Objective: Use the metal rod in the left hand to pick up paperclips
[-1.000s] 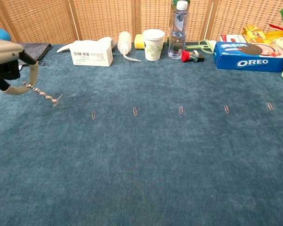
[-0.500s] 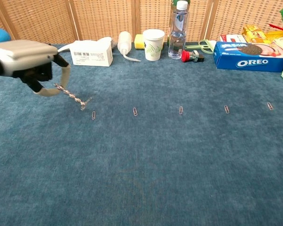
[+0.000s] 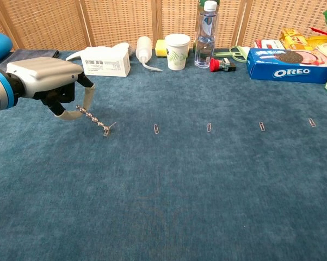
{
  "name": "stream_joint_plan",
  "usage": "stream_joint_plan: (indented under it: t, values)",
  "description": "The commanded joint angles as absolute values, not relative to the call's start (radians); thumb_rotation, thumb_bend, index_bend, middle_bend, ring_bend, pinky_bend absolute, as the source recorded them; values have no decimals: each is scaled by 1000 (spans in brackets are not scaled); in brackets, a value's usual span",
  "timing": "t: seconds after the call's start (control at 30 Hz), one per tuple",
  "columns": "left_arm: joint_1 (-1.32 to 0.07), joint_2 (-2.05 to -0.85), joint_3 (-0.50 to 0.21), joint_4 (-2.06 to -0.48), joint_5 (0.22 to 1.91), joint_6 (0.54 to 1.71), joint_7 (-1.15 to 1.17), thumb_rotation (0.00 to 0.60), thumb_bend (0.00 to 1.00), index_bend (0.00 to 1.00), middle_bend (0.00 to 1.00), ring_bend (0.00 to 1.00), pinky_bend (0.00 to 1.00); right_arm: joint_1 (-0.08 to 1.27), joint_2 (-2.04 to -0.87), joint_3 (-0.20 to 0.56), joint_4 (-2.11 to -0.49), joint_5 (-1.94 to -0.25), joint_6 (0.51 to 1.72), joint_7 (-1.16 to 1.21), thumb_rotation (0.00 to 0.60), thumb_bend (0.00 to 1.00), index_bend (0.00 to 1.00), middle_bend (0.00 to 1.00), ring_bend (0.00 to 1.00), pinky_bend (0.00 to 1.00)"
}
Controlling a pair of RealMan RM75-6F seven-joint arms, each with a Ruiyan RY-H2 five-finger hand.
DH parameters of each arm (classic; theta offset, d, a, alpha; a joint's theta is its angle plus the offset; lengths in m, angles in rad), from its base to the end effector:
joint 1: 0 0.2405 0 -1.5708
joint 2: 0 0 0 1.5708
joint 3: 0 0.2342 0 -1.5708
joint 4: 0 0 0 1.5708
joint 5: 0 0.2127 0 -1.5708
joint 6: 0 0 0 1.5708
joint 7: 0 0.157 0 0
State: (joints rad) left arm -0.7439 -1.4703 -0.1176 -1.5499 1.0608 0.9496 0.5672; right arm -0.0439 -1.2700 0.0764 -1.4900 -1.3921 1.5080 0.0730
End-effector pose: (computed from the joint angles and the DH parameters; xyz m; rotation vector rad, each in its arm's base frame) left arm -0.1440 0.3311 -0.0152 -1.9660 -0.7611 -0.7179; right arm -0.3359 -0.1559 0.1256 1.1398 -1.0539 0.8576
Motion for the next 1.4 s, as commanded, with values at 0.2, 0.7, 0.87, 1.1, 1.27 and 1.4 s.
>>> stream_joint_plan:
  t: [0.2,0.7,0.87,1.1,1.27,1.4]
  values:
    - [-747,-1471,-108,-1549,1053,955,570,600,676,631,1000,1000,1000,-47,-1272,76,-1486,-1393,1509,80,600,274,92,199,146,266]
    - [-785,-1472,-142,-1592,1070,967,561,600,675,631,1000,1000,1000,-51,-1274,75,-1480,-1399,1508,90,600,274,92,199,146,266]
    - [-816,-1499,-157,-1580,1052,949,577,600,674,631,1000,1000,1000,-60,-1266,75,-1482,-1398,1520,95,600,274,92,203,146,266]
    - [-858,-1561,-165,-1531,1028,932,598,600,672,631,1000,1000,1000,-66,-1262,75,-1480,-1395,1520,108,600,274,92,203,146,266]
    - [-881,-1595,-170,-1500,1010,918,603,600,672,631,1000,1000,1000,-69,-1254,76,-1485,-1394,1521,110,600,274,92,204,147,266]
    - [-896,-1617,-171,-1479,1007,914,603,600,672,631,1000,1000,1000,-73,-1251,76,-1487,-1392,1524,114,600,274,92,209,150,266]
